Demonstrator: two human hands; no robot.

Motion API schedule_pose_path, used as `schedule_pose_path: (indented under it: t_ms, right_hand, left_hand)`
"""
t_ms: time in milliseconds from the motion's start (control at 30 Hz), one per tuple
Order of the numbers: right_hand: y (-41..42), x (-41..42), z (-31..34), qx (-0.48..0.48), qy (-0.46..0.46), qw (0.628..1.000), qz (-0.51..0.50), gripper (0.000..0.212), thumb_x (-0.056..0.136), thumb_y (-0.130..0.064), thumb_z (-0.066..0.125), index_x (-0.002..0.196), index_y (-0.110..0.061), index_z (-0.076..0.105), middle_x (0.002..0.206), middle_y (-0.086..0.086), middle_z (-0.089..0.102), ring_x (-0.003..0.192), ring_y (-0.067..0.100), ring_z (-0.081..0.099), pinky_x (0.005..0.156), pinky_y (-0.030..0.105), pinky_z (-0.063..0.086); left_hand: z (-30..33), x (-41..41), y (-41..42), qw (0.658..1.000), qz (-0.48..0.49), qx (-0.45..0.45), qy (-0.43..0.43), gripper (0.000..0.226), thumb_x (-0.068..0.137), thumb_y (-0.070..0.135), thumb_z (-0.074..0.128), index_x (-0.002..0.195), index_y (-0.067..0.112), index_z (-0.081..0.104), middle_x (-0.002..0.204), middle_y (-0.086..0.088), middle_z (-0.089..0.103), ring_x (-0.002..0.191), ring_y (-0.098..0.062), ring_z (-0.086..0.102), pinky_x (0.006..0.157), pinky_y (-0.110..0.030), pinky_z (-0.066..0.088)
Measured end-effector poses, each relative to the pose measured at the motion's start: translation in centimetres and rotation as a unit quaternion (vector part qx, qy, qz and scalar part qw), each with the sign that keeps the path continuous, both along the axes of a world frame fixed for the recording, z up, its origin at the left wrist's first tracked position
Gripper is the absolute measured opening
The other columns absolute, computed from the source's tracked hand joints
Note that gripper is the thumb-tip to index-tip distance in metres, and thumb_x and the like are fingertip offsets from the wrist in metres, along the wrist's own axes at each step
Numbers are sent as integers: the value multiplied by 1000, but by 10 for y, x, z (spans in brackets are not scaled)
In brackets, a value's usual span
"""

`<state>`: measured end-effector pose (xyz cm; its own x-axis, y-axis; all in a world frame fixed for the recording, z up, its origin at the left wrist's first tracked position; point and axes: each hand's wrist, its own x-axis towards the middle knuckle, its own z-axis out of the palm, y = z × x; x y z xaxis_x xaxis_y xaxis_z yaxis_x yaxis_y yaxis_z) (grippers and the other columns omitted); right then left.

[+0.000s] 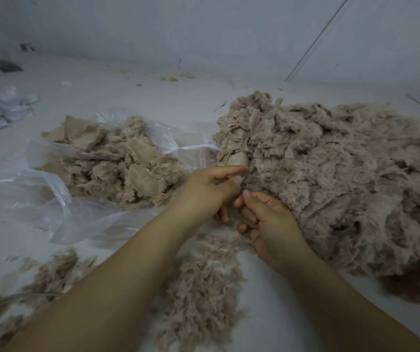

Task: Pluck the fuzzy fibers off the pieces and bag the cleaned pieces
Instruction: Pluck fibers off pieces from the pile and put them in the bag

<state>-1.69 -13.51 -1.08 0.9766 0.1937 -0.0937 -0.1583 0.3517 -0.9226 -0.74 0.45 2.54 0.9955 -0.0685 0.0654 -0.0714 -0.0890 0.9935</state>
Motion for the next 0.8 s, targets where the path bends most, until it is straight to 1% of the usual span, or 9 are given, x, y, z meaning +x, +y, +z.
schedule_pose_path:
  t_ms: [67, 133, 200, 333, 400, 467, 533, 667, 800]
  right_hand:
    - [0, 0, 1, 1, 2, 1000, -2, 38, 101, -25, 52, 67, -16, 69, 52, -2, 34, 47, 7, 35, 48, 20, 41]
    - [0, 0, 1, 7, 5, 1000, -8, 36, 100, -24, 53, 69, -13, 68, 51, -2, 34, 46, 6, 35, 47, 20, 41]
    - [1, -1, 2, 7, 6, 1000, -17, 34, 101, -22, 52, 72, -10, 67, 51, -2, 34, 45, 6, 34, 46, 20, 40]
    - [2, -1, 3, -9, 4, 999, -31, 26, 102, -19, 51, 86, -5, 67, 53, -2, 33, 46, 7, 33, 46, 20, 40]
    - [3, -1, 3, -15, 8, 999, -34, 23, 102, -19, 52, 97, -2, 67, 53, -3, 35, 47, 7, 34, 46, 21, 40]
    - [3, 0, 3, -17, 14, 999, -35, 23, 101, -19, 53, 106, -2, 67, 53, -4, 36, 46, 5, 36, 46, 21, 40]
    - [3, 0, 2, -16, 17, 999, -36, 22, 100, -20, 55, 109, -4, 68, 53, -5, 37, 47, 5, 37, 47, 21, 41]
    - [2, 1, 0, -12, 4, 999, -32, 20, 99, -21, 56, 93, -8, 70, 51, -6, 39, 45, 4, 38, 46, 20, 41]
    - [2, 1, 3, -5, -11, 1000, -10, 26, 83, -40, 67, 63, -24, 69, 51, -5, 41, 44, 5, 40, 47, 22, 41]
  left_hand:
    - [-1, 4, -1, 999, -4, -45, 20, 25, 100, 18, 54, 111, 30, 73, 90, -13, 72, 38, -19, 50, 43, -22, 37]
    - [-5, 6, 0, 996, 11, -76, 33, 23, 101, 14, 51, 104, 20, 73, 74, -20, 66, 37, -18, 49, 45, -24, 36]
    - [-10, 4, 3, 993, 30, -105, 33, 19, 98, 11, 54, 93, 9, 72, 53, -15, 58, 36, -18, 50, 43, -22, 39]
    - [-18, -1, 11, 988, 79, -135, -13, 8, 86, 3, 70, 78, 4, 68, 52, -10, 59, 37, -18, 53, 41, -23, 44]
    - [-18, -2, 13, 987, 81, -138, -18, 13, 83, -1, 72, 83, 3, 60, 56, -12, 60, 39, -20, 53, 42, -25, 45]
    - [-18, -2, 13, 985, 64, -159, 13, 22, 84, -3, 70, 97, 3, 53, 61, -10, 62, 40, -21, 52, 41, -25, 43]
    - [-17, -2, 13, 981, 41, -184, 48, 24, 86, -2, 68, 106, 1, 57, 64, -9, 63, 42, -20, 48, 39, -24, 40]
    - [-18, -4, 14, 993, 12, -119, 24, 6, 87, -1, 67, 89, 4, 65, 55, -11, 56, 37, -16, 45, 38, -22, 38]
    - [-21, -10, 9, 1000, -24, 5, -16, 10, 88, 0, 68, 82, -2, 60, 58, -15, 57, 41, -18, 49, 38, -24, 42]
